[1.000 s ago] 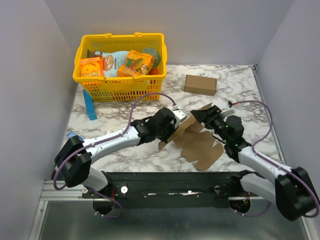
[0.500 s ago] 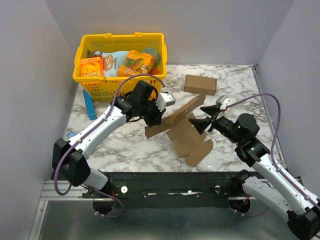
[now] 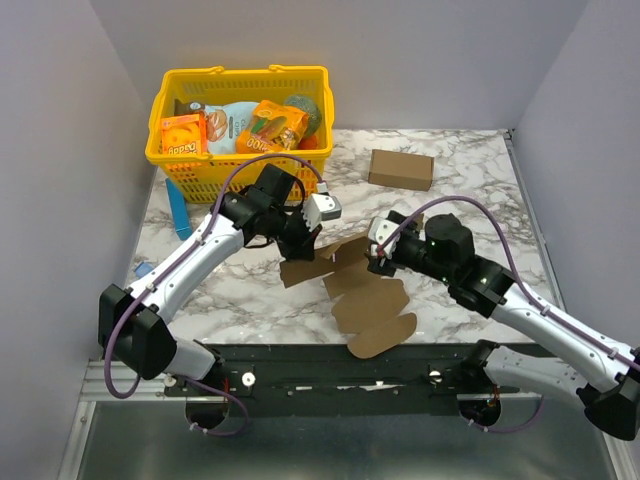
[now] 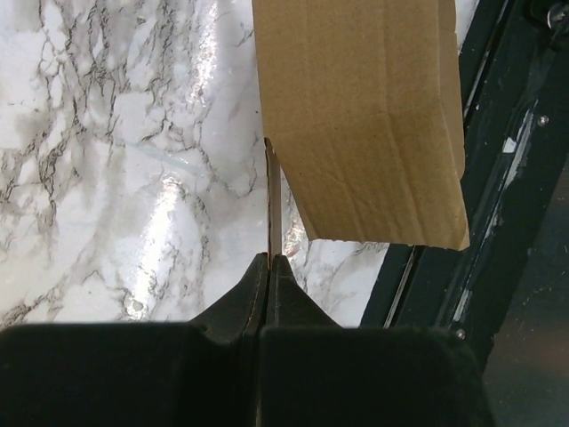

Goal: Fold the paper box

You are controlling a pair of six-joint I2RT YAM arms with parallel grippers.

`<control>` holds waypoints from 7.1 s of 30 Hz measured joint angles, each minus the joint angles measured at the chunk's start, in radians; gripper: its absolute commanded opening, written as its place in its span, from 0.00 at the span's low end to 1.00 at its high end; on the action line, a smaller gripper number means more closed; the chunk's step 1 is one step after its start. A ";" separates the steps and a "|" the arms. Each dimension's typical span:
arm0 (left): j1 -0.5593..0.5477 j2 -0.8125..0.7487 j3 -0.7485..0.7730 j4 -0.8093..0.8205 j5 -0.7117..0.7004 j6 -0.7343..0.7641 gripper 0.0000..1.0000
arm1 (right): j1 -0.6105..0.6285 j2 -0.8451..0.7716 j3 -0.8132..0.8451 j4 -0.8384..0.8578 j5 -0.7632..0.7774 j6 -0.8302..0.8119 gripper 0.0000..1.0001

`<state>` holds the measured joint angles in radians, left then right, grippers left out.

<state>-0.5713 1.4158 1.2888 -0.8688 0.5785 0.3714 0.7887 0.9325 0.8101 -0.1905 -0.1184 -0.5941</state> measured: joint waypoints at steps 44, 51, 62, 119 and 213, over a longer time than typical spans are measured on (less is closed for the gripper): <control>0.001 -0.093 -0.178 0.466 -0.522 -0.441 0.98 | 0.090 0.309 -0.087 0.167 0.404 -0.134 0.01; 0.003 -0.178 -0.455 0.709 -0.608 -0.669 0.96 | 0.090 0.332 -0.099 0.224 0.501 -0.112 0.01; 0.068 -0.056 -0.434 0.900 -0.655 -0.787 0.97 | 0.094 0.333 -0.114 0.250 0.521 -0.098 0.01; -0.030 0.417 -0.498 1.435 -0.185 -0.748 0.92 | 0.096 0.429 -0.168 0.312 0.565 -0.168 0.01; 0.072 0.406 -0.578 1.680 -0.324 -0.737 0.95 | 0.161 0.921 -0.232 1.396 0.851 -0.679 0.01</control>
<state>-0.4992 1.8221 0.7109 0.8108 0.2543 -0.3653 0.9497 1.8530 0.5785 1.2057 0.7326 -1.2732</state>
